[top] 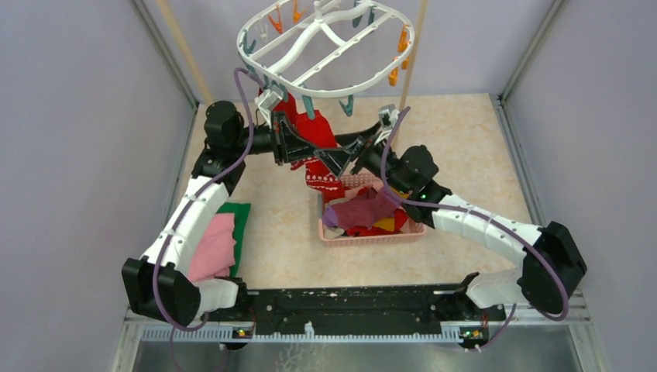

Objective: Remove the socks clipped to the hanger
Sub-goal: Remove the sock from the hanger, then place the sock in the bin.

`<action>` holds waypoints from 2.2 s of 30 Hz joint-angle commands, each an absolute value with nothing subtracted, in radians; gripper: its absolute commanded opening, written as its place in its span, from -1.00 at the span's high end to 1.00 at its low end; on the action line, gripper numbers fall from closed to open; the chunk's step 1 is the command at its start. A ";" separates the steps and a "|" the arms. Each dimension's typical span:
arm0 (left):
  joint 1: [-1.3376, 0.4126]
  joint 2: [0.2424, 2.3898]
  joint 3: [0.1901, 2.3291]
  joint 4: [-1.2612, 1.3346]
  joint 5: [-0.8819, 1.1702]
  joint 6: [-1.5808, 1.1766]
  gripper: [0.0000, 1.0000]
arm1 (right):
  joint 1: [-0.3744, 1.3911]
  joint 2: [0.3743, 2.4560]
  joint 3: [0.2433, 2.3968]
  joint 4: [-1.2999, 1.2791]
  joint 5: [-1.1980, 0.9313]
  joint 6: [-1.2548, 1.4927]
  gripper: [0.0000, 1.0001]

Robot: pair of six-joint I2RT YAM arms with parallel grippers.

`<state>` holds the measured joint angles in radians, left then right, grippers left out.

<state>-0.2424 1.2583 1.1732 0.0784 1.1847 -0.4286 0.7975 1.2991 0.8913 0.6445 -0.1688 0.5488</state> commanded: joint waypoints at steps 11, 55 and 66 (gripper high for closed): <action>-0.265 1.236 1.203 0.077 1.155 -0.442 0.99 | 0.866 1.567 1.153 1.049 0.078 0.497 -0.76; -0.381 1.191 1.031 -0.162 1.043 -0.060 1.00 | 0.774 1.585 1.251 1.030 -0.114 0.605 0.98; -0.457 1.232 1.046 -0.208 1.022 0.002 1.00 | 0.767 1.422 1.093 0.874 -0.152 0.477 -0.21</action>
<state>-0.4381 1.2118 0.9943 -0.2142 1.0267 -0.0483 0.7692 1.5269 1.1732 0.9188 -0.1127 0.5446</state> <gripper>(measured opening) 0.020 0.583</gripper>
